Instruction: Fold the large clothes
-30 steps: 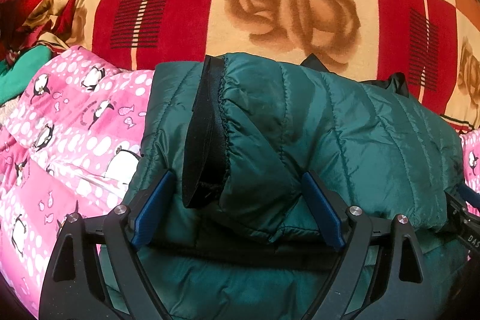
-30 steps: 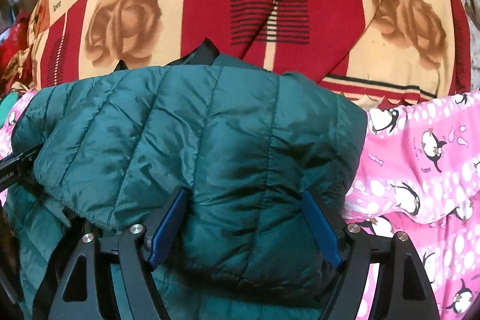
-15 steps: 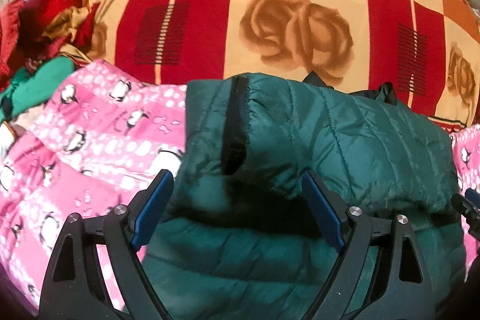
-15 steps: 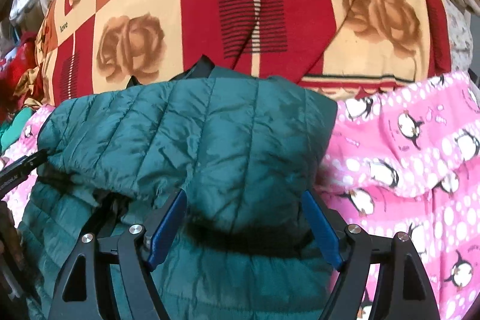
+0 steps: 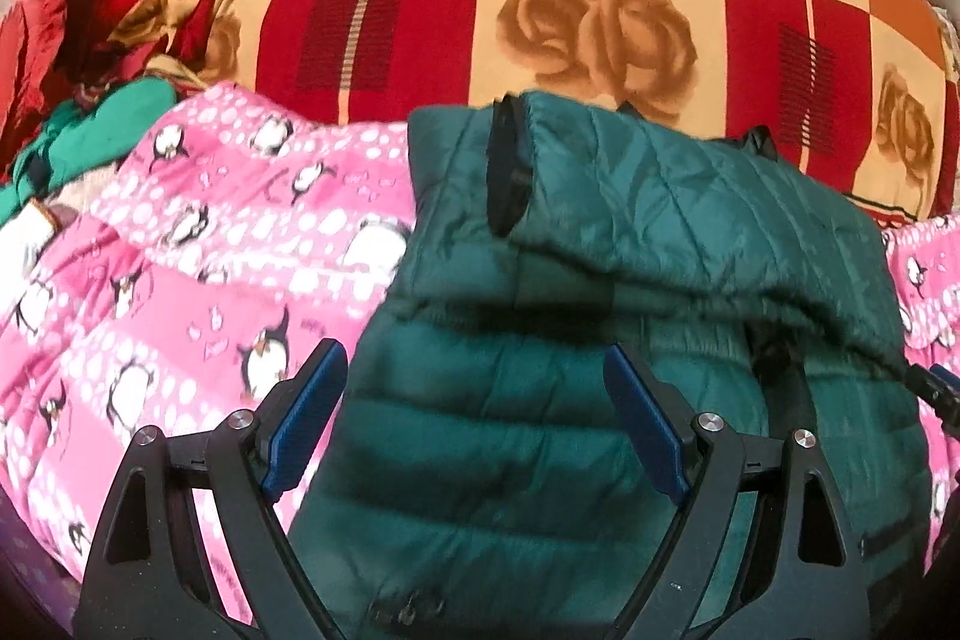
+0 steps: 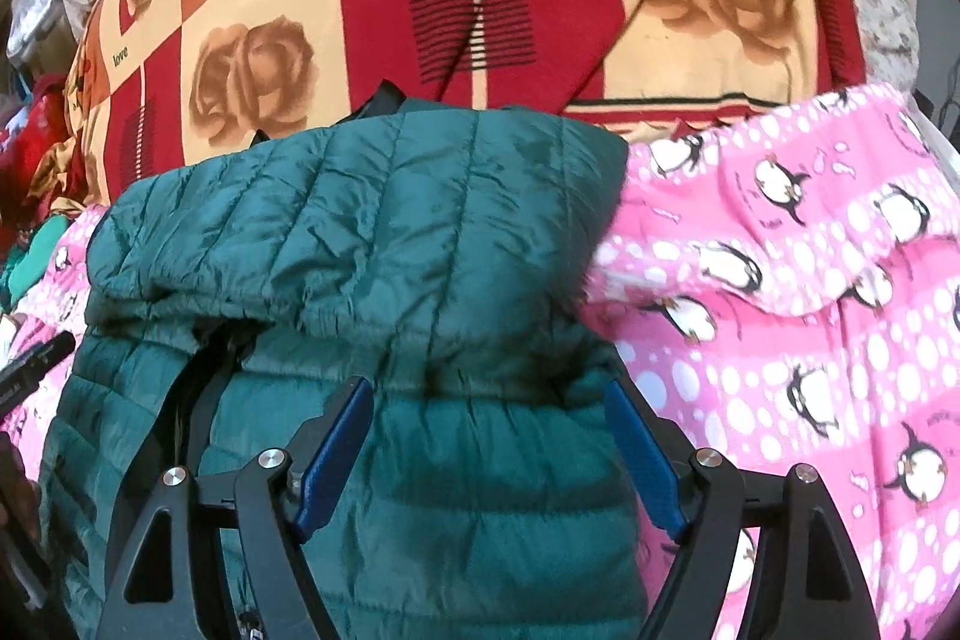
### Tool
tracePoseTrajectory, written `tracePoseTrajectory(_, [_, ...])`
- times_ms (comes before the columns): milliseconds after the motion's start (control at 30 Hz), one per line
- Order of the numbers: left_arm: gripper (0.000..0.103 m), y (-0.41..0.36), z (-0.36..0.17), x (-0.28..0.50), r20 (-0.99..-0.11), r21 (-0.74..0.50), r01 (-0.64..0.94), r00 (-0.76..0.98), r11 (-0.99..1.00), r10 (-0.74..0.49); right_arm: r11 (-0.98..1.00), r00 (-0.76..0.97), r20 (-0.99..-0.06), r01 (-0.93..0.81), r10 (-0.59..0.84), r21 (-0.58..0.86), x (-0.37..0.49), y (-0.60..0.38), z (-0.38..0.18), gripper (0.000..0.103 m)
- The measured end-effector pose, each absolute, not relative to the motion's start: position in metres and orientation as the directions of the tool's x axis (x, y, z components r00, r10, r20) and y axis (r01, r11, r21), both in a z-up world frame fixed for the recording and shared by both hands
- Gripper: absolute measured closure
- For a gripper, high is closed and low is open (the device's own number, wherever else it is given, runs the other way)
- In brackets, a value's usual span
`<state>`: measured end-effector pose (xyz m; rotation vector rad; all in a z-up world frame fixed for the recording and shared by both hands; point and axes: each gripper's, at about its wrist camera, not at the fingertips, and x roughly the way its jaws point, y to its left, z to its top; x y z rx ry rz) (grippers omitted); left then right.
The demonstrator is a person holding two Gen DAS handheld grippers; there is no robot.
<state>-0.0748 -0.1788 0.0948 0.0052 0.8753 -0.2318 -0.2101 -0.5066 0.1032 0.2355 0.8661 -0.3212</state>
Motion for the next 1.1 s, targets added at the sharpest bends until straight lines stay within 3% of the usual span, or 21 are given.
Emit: tracePoseTrajectory(1100, [0.016, -0.110, 0.071, -0.188, -0.840, -0.140, 0.272, 0.476, 0.952, -0.260, 0.935, 0.549, -0.830, 0.335, -0.096, 0.114, -0.342, -0.468, 0.086, 0.026])
